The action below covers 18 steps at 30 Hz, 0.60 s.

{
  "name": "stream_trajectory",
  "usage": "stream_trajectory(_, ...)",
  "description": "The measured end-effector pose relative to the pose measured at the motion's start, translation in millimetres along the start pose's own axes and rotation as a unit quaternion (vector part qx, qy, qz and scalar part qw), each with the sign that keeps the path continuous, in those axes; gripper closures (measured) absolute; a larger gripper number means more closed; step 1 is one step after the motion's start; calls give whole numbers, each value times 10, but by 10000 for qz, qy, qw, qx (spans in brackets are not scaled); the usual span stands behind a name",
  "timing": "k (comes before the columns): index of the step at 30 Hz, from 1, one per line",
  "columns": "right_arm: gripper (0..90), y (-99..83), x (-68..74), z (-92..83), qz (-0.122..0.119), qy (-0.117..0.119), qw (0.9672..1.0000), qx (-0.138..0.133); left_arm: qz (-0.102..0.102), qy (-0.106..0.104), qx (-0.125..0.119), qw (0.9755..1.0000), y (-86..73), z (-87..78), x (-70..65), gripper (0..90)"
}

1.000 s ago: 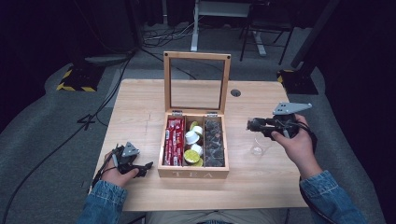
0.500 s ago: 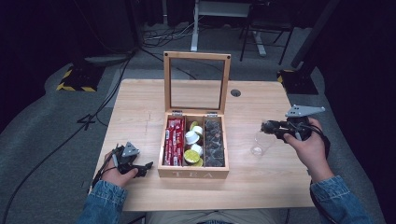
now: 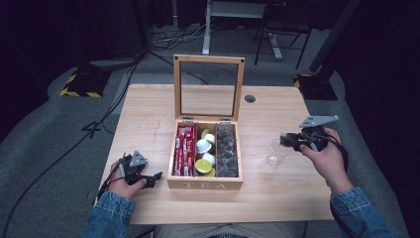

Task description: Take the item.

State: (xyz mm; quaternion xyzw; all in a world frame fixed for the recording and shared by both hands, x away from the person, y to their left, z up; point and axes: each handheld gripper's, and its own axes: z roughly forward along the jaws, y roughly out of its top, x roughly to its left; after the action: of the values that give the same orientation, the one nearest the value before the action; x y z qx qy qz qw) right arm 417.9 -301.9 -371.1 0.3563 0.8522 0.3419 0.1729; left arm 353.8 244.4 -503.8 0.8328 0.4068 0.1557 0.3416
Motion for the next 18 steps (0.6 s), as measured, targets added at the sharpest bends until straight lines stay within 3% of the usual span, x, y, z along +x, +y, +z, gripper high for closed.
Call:
stream_trajectory(11, 702, -82, 18, 175, 21, 79, 9997, 252, 2, 4, 0, 10000, 0, 0, -1, 188)
stream_trajectory(14, 575, -101, 9, 211, 116, 190, 9994, 251, 1, 2, 1, 10000, 0, 0, 0, 188)
stream_trajectory(18, 513, -108, -1, 196, 216, 202, 9995, 72, 1, 2, 1, 10000, 0, 0, 0, 188)
